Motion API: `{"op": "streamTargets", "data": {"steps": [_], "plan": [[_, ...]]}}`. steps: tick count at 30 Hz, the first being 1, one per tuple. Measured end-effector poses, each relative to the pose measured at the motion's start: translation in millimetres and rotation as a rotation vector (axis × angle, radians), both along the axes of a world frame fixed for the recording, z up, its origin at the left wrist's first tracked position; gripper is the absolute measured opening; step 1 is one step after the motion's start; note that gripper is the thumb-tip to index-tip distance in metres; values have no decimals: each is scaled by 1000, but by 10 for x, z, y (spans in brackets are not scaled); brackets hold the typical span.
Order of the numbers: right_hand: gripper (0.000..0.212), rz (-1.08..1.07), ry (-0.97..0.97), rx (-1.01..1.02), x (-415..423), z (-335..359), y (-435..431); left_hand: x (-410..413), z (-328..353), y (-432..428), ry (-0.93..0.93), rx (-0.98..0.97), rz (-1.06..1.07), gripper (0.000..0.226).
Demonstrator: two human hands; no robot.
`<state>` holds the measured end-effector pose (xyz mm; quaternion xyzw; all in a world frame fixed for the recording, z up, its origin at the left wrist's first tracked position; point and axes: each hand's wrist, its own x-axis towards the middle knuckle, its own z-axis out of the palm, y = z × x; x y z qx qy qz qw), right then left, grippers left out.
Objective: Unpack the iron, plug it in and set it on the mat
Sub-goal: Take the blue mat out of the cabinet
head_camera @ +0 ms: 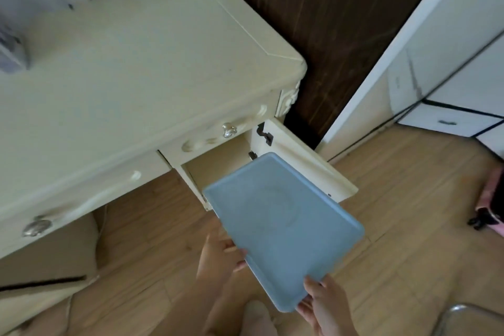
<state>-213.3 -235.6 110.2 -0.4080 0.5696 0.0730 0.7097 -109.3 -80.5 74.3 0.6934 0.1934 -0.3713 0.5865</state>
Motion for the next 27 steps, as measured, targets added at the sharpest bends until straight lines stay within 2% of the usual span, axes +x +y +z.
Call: {"op": "streamTargets", "data": {"steps": [4,7,10,13,17,27], "plan": [[16,43,-92,-92,-289,598,-165,95,555,45,-273,68,-125,88],[17,142,-114,-189,-423,959,-241,170,1104,178,-406,301,-205,101],[16,291,-154,-312,-460,1299,-273,110,1561,502,-554,456,-301,98],[13,459,-204,-358,-348,1634,-218,6,1897,929,-589,430,-322,89],[17,660,-328,-536,-14,2181,92,-65,2423,1613,-591,418,-213,62],[40,758,-604,-850,1207,2890,1282,148,3269,2888,-631,468,152,59]]}}
